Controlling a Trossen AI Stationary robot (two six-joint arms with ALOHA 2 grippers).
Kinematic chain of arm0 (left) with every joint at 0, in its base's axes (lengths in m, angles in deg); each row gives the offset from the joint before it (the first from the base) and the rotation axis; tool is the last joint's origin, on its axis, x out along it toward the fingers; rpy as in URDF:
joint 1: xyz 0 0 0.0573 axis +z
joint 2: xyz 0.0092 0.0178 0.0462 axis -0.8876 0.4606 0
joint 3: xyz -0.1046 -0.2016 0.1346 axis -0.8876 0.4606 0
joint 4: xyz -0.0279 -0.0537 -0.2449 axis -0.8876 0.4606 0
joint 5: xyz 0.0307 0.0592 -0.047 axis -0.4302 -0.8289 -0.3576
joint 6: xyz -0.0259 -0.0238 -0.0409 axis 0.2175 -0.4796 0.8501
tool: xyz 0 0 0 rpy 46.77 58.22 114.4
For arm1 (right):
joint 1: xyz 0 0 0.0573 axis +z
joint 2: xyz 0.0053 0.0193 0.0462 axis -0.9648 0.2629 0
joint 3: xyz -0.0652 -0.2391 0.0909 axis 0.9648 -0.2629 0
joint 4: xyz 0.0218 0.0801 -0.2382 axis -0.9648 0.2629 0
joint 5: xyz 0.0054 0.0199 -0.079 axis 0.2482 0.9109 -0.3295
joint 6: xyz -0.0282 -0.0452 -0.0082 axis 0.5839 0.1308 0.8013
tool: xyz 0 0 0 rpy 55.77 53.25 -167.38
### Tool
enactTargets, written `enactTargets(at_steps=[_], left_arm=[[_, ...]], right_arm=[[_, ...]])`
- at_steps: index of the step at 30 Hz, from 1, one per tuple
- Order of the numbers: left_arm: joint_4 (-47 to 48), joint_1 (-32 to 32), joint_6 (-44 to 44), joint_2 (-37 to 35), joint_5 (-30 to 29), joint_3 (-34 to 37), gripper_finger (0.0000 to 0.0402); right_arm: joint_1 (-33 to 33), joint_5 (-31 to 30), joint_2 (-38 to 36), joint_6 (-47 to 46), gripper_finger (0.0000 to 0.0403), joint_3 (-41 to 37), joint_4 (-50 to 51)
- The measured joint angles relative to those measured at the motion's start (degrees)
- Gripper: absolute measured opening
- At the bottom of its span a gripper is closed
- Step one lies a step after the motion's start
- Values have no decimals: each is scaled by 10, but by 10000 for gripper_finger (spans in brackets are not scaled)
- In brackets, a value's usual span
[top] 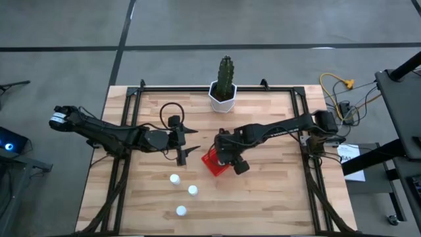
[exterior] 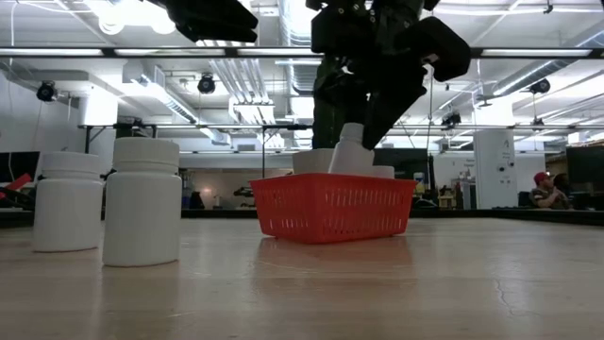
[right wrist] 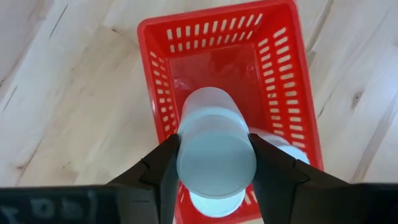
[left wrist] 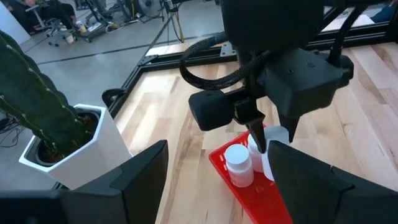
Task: Pick and place pill bottles into a basket
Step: Put the white pill bottle into the red bin
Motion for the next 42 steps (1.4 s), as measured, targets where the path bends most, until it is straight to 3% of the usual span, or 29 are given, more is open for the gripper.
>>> enactTargets(at_steps=[15,26,33,42], left_arm=[[1,0,0,0,0,0,258],[1,0,0,0,0,0,258],[1,0,0,0,0,0,258],[1,0,-1,0,0,0,258]], right_arm=[[0,-15,141,4,147,163,157],[8,-15,144,10,148,168,166],[12,-15,144,-1,181,168,171],[12,-15,144,-5,186,167,172]])
